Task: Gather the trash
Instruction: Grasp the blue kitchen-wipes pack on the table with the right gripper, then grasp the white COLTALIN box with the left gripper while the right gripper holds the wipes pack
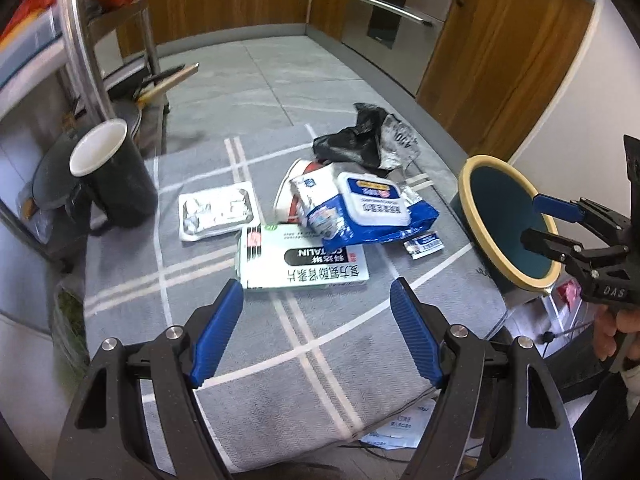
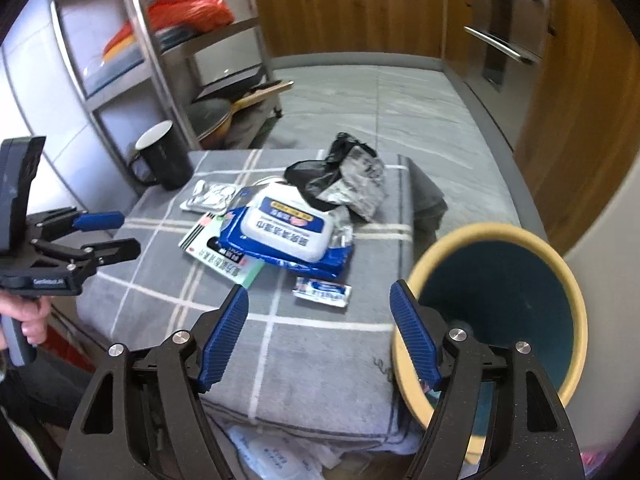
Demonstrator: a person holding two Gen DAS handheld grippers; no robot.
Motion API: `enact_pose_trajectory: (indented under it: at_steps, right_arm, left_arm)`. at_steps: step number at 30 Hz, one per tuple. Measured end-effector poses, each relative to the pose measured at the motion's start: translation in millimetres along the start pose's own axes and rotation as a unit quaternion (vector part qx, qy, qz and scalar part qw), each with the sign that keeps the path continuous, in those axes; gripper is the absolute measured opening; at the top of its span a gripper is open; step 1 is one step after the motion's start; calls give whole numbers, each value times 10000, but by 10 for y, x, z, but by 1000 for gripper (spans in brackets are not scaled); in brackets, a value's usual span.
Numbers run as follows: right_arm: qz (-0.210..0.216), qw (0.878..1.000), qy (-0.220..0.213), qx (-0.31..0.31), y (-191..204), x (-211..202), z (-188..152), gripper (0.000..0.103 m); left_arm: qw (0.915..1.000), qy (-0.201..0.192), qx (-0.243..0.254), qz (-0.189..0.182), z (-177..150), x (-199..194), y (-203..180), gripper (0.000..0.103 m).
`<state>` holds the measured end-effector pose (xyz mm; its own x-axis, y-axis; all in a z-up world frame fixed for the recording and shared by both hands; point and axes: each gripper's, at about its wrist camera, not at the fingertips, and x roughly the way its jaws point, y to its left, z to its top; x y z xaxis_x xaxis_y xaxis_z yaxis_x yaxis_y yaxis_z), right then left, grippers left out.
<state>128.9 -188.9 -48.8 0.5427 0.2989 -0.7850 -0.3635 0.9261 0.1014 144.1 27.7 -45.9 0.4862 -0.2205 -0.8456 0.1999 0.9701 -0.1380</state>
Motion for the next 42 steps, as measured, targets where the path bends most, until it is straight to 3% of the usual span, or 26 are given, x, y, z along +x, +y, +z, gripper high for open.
enact_pose_trajectory:
  at_steps: [11, 15, 18, 22, 26, 29, 34, 42]
  right_arm:
    - [-42, 9966, 179, -803, 435, 480, 63, 72]
    - [-128, 9913, 242, -1289, 679, 730, 65, 59]
    - [-273, 9862, 261, -1611, 827, 906, 68, 56]
    - [-583, 9773, 269, -2021, 963, 1129, 71, 45]
    - [-821, 9715, 297, -2203, 985, 1300, 69, 42]
    - [-763, 9713, 419, -2214, 976, 1386, 41, 23]
    - [-604, 9726, 289, -2228, 990, 1309, -1, 6]
    - [-190, 9793, -233, -2001, 1017, 858, 112, 2]
  left_arm:
    - [9989, 142, -447, -12, -13, 191, 180, 75]
    - [9982, 210, -543, 135, -12, 194, 271, 75]
    - [9972, 258, -681, 194, -29, 201, 359, 75]
    - [9960, 325, -801, 243, -57, 220, 448, 75]
    - [9956, 346, -850, 209, -82, 237, 486, 75]
    - [9956, 365, -839, 199, -81, 255, 477, 75]
    - [9962, 324, -795, 162, -55, 255, 435, 75]
    - [9963, 248, -821, 74, -22, 249, 419, 75]
